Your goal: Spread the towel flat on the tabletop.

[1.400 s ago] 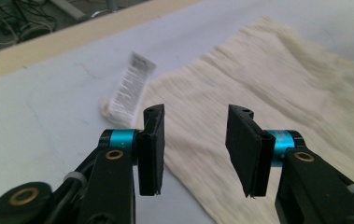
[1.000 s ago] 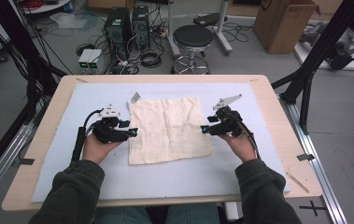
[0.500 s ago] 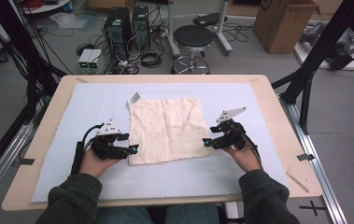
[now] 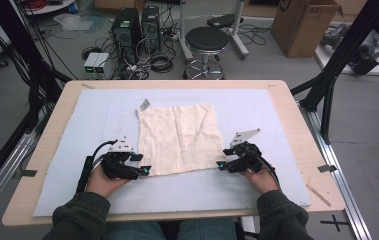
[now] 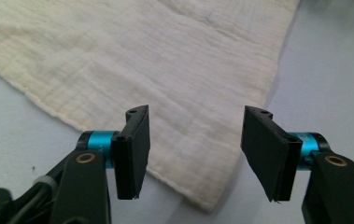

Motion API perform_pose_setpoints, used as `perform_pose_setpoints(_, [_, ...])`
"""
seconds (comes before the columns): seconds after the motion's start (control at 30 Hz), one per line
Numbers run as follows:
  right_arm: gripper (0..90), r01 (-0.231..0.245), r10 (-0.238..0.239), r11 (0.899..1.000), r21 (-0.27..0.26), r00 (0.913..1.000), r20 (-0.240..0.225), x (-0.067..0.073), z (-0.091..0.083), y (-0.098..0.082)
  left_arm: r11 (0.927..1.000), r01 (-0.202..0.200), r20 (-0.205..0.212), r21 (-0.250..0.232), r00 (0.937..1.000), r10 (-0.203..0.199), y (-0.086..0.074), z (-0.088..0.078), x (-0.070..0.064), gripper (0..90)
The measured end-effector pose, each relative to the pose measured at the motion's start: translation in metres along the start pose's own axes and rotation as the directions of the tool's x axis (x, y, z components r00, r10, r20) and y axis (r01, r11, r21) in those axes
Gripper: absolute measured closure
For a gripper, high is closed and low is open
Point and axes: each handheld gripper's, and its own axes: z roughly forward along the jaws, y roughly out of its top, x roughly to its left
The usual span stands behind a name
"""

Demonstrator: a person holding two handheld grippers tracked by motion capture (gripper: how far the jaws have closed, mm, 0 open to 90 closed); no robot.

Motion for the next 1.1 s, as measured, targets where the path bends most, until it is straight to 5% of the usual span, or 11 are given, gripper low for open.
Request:
perform_pose_setpoints(0.3, [44.9, 0.013, -0.013, 1.000, 0.001, 0.9999, 0.003, 0.002, 0.001, -0.002, 0.9999, 0.001, -0.023, 0.012, 0.9997, -0.001, -0.011, 0.006, -0.005, 43.0])
perform_pose_setpoints(0.5, [51.2, 0.019, -0.019, 1.000, 0.020, 0.9998, 0.003, 0.002, 0.004, -0.004, 0.9987, -0.032, -0.017, 0.039, 0.9993, 0.033, -0.014, 0.006, -0.007, 49.6])
perform_pose_setpoints(0.7, [63.3, 0.017, -0.017, 1.000, 0.022, 0.9996, 0.020, 0.001, 0.005, -0.005, 0.9974, -0.059, -0.037, 0.042, 0.9975, 0.061, -0.014, 0.006, -0.008, 63.5])
perform_pose_setpoints(0.97, [78.4, 0.021, -0.022, 0.999, 0.027, 0.9993, 0.029, -0.001, 0.005, -0.005, 0.9966, -0.073, -0.002, 0.040, 0.9973, 0.073, -0.014, 0.006, -0.005, 84.7])
perform_pose_setpoints(1.1, [82.6, 0.018, -0.019, 0.999, 0.030, 0.9997, 0.016, 0.001, 0.005, -0.004, 0.9969, -0.069, -0.006, 0.037, 0.9976, 0.069, -0.014, 0.005, -0.003, 87.2])
